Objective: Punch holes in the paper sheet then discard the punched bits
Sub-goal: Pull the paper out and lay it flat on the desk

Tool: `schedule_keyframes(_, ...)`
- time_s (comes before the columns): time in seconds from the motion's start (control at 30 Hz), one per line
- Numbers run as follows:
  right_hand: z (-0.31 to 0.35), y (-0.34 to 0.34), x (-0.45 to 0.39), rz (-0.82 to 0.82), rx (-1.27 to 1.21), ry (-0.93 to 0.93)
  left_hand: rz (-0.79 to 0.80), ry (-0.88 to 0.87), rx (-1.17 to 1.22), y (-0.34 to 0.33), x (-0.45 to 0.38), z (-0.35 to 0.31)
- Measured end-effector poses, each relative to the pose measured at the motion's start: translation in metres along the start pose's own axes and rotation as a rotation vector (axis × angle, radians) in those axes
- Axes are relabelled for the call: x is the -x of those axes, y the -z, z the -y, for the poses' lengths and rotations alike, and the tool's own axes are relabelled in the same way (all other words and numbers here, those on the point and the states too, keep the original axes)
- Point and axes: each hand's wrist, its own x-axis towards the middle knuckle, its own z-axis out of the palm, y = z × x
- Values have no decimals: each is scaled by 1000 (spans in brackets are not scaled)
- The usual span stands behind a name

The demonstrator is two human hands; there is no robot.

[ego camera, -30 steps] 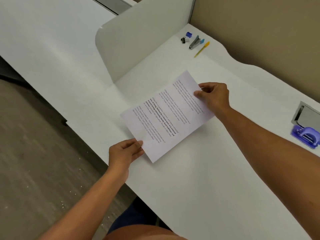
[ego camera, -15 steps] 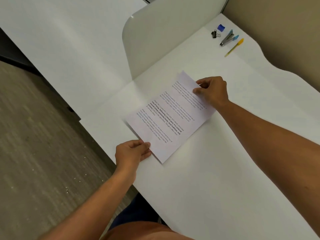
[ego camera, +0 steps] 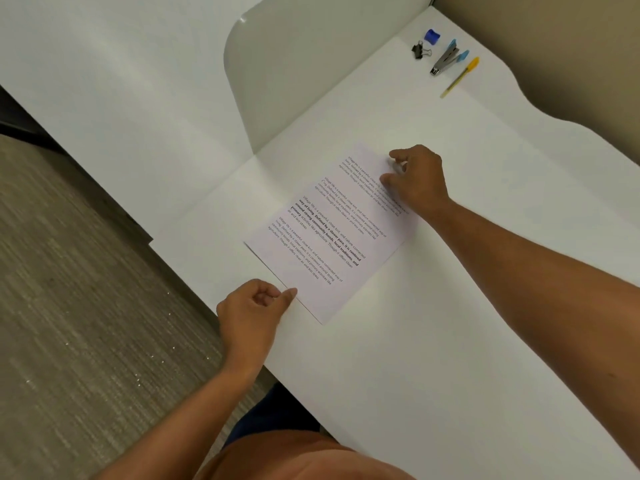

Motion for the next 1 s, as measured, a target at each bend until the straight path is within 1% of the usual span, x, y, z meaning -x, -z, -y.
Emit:
schedule_keyframes(0.07, 1, 1, 8, -36, 26, 77, -73, -456, -248, 3, -3, 0)
schedule_keyframes(0.1, 2, 0, 14, -54, 51, 130, -71, -662, -338, 1, -7, 0)
schedule_keyframes(0.13, 4, -1, 21, -62, 81, 188, -40, -803, -424, -1, -13, -2)
schedule_keyframes(0.17, 4, -4, 28, -60, 124, 250, 7, -874, -504, -6, -20, -5)
schedule_keyframes(0.23, 5, -10, 46, -7, 240, 337, 102, -897, -642, -15, -32, -14)
schedule_keyframes(0.3, 4, -18, 63, 74, 343, 373, 178, -873, -730, -24, -39, -20)
schedule_keyframes(0.4, 3, -26, 76, 157, 383, 377, 224, -817, -821, -32, -41, -20)
schedule_keyframes(0.5, 2, -27, 79, 172, 371, 390, 214, -796, -850, -36, -36, -13)
schedule_keyframes(0.63, 3, -25, 81, 177, 368, 425, 183, -809, -831, -39, -30, -5)
schedule_keyframes(1.0, 7, -24, 85, 155, 380, 407, 136, -866, -832, -40, -35, -1)
